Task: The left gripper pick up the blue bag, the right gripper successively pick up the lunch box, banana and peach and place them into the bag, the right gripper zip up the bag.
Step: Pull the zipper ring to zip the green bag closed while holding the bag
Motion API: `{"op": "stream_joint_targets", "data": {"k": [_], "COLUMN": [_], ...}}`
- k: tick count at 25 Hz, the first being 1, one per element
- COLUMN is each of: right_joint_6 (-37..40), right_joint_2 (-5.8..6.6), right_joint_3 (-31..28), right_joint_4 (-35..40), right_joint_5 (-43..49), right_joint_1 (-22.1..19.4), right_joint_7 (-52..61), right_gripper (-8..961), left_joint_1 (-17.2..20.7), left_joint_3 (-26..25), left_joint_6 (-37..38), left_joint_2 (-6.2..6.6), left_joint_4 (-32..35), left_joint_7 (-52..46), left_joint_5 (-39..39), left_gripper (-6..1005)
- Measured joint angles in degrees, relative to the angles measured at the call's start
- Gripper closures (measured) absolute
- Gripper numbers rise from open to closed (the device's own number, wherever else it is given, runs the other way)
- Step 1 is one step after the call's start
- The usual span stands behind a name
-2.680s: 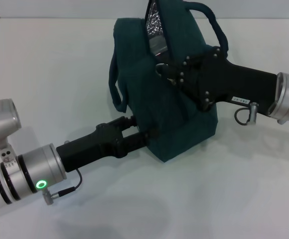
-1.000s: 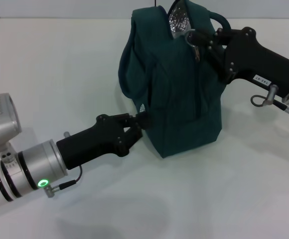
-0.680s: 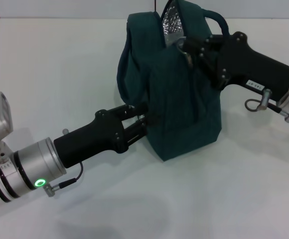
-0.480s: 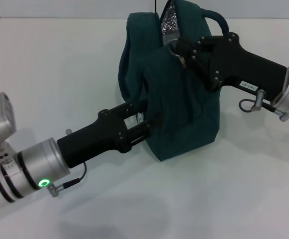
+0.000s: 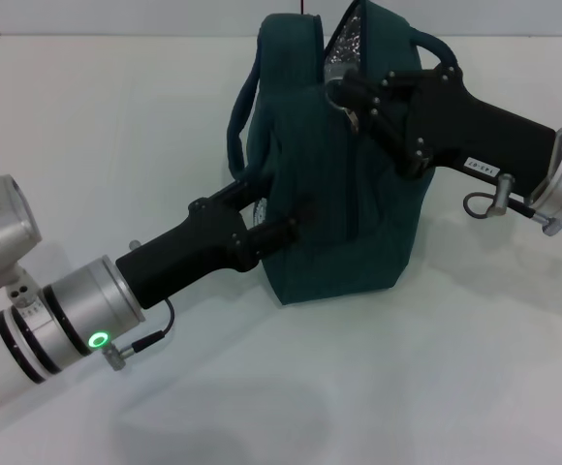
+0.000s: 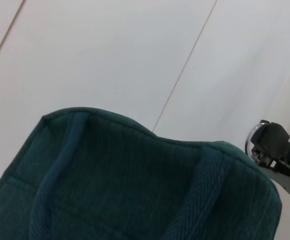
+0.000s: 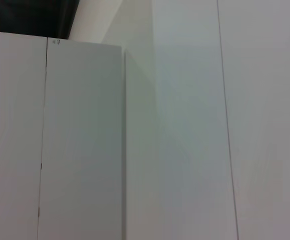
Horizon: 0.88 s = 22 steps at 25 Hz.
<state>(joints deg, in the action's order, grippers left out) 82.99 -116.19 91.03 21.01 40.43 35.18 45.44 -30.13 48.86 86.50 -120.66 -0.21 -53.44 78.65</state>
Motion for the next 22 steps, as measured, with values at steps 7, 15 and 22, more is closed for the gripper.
{"op": "stream_joint_targets", "data": {"k": [7, 15, 22], "right_joint_6": [-0.20, -0.52, -0.58], "right_joint_2": [0.00, 0.00, 0.00], "right_joint_3": [0.02, -0.04, -0.31], "right_joint_4": [-0.12, -0.44, -0.46], "right_joint_5": [-0.02, -0.24, -0.76], "right_joint_1": [-0.11, -0.13, -0.31], "right_joint_7": [0.00, 0.00, 0.11], "right_gripper": [941, 941, 941], "left_joint_1": [-0.18, 0.02, 0.01], "left_joint_3": [0.00, 0.14, 0.74], "left_joint_6": [-0.03, -0.01, 0.04], "left_joint_2": [-0.01, -0.01, -0.01], "left_joint_4": [-0.05, -0.06, -0.05], "left_joint_7": [0.06, 2.10, 2.89], "left_joint_5": [-0.08, -0.08, 0.51], "left_gripper": [341, 631, 688]}}
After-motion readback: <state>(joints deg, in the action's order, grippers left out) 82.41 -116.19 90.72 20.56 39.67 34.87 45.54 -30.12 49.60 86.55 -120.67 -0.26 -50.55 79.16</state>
